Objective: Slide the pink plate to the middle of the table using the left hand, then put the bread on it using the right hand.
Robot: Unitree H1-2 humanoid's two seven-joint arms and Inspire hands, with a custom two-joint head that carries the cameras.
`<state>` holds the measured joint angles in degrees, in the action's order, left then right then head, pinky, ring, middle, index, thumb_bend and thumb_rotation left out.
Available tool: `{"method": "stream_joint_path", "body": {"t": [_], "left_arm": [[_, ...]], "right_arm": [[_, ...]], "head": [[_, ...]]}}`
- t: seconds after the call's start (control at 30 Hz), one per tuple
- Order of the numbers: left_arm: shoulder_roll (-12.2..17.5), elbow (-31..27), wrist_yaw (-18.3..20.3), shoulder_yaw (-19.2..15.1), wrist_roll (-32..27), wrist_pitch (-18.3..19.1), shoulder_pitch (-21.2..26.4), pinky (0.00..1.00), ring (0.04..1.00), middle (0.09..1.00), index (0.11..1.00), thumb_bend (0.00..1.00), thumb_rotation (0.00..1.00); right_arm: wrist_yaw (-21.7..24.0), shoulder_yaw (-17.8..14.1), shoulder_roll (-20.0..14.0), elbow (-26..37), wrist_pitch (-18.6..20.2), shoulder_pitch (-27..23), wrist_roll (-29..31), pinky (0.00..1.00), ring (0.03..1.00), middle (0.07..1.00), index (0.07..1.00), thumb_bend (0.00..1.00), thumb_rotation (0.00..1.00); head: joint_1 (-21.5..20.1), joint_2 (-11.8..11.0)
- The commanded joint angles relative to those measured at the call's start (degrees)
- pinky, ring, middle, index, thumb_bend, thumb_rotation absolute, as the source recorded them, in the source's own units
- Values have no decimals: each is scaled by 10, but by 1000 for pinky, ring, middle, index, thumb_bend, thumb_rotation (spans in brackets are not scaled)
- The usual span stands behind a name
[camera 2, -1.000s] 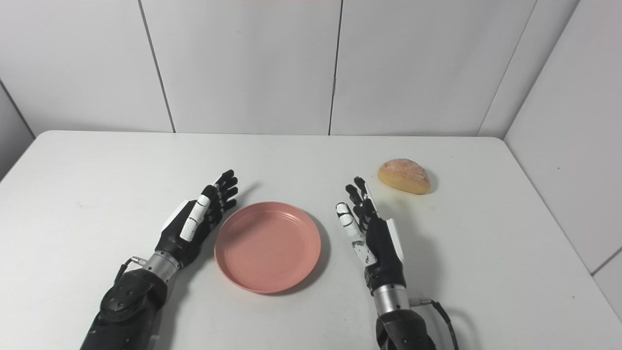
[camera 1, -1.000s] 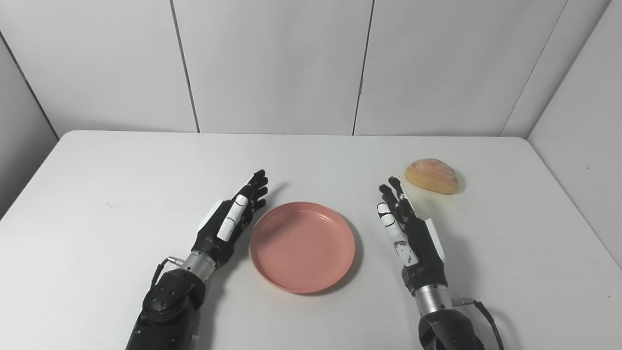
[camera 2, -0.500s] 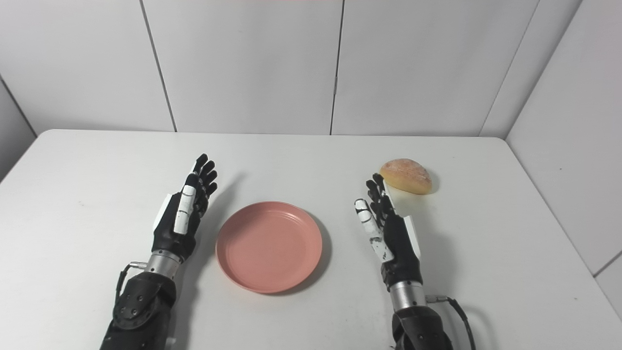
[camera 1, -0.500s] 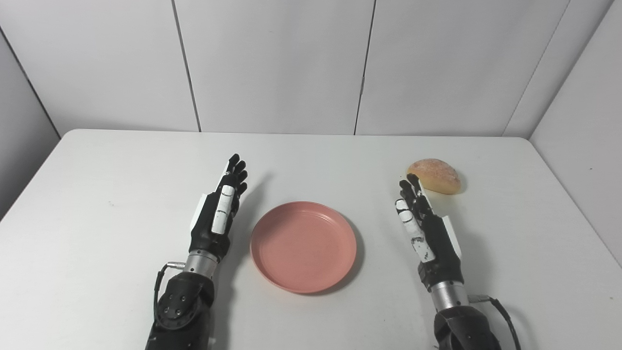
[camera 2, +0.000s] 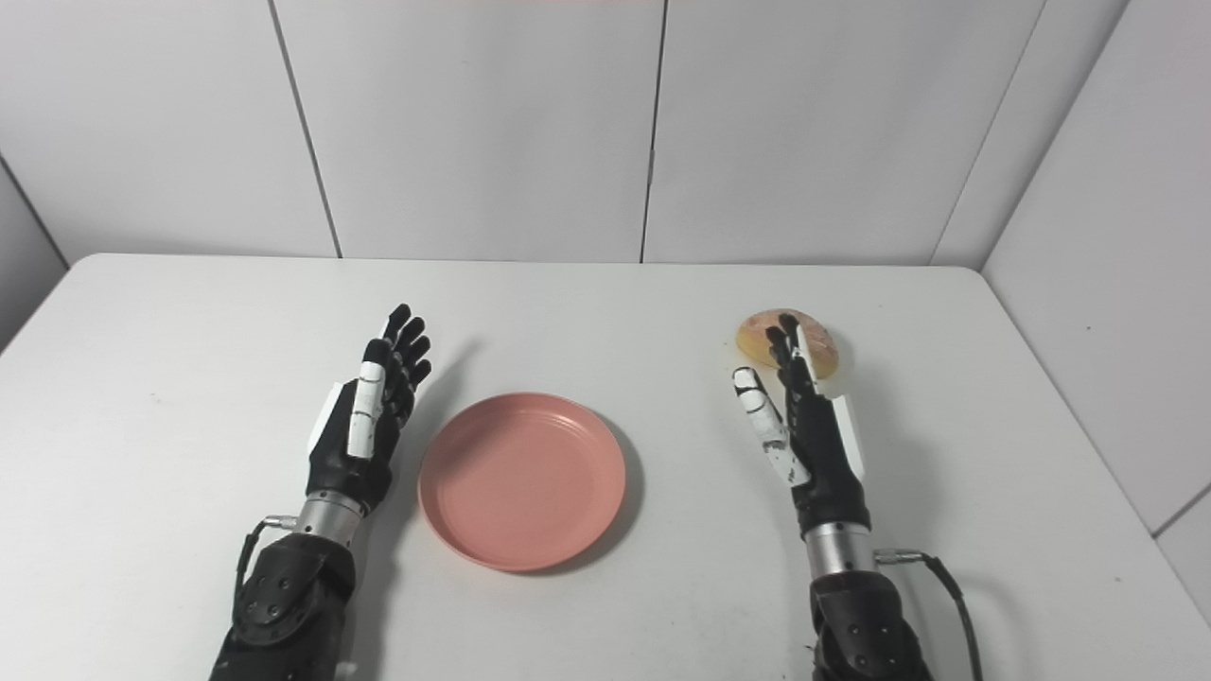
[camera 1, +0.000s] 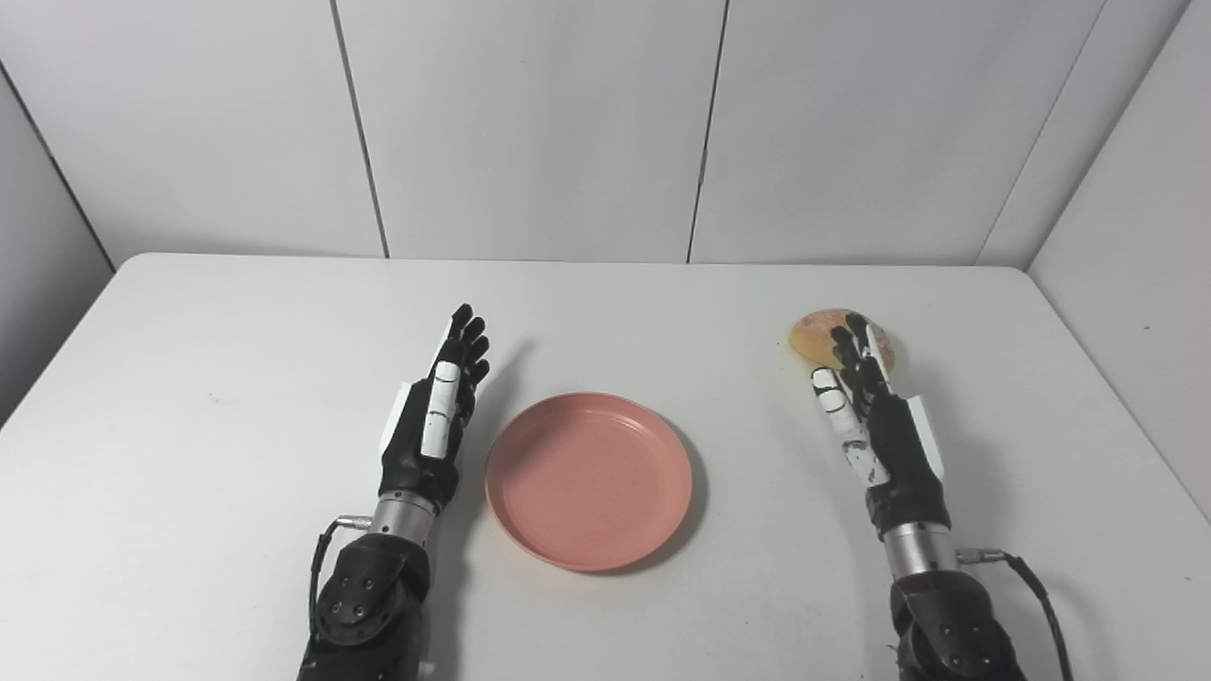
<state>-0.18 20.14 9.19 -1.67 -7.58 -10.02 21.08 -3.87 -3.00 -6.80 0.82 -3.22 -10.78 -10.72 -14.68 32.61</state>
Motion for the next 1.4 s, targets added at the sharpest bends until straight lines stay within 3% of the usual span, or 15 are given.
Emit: {"method": "stream_joint_path", "body": {"t": [0.0,0.33,0.63,0.87,1.1,1.37], "left_arm": [[0,6,0,0,-3,-11,-7,1000,1000,1000,1000,664,999],[19,43,-13,2,26,-55,7,1000,1000,1000,1000,667,965],[34,52,-32,9,66,-66,10,1000,1000,1000,1000,712,940],[38,46,-31,5,59,-61,12,1000,1000,1000,1000,709,959],[39,37,-14,0,33,-30,11,1000,1000,1000,1000,694,996],[34,13,7,1,-3,8,-1,1000,1000,1000,1000,690,1000]], "right_arm": [[-16,-2,-19,25,-7,-24,-36,946,947,951,971,619,811],[-14,-5,-77,-6,10,-78,-97,952,959,948,965,653,571],[-19,9,-123,-83,25,-138,-164,855,930,942,928,713,537],[37,26,-154,-112,88,-181,-169,866,957,956,927,713,450],[55,60,-188,-177,86,-229,-187,844,940,936,927,741,426],[51,94,-202,-248,87,-269,-213,804,910,913,910,764,379]], "head": [[-1,-2],[-6,-6],[-12,-6],[-17,-7],[-18,-5],[-19,-3]]}}
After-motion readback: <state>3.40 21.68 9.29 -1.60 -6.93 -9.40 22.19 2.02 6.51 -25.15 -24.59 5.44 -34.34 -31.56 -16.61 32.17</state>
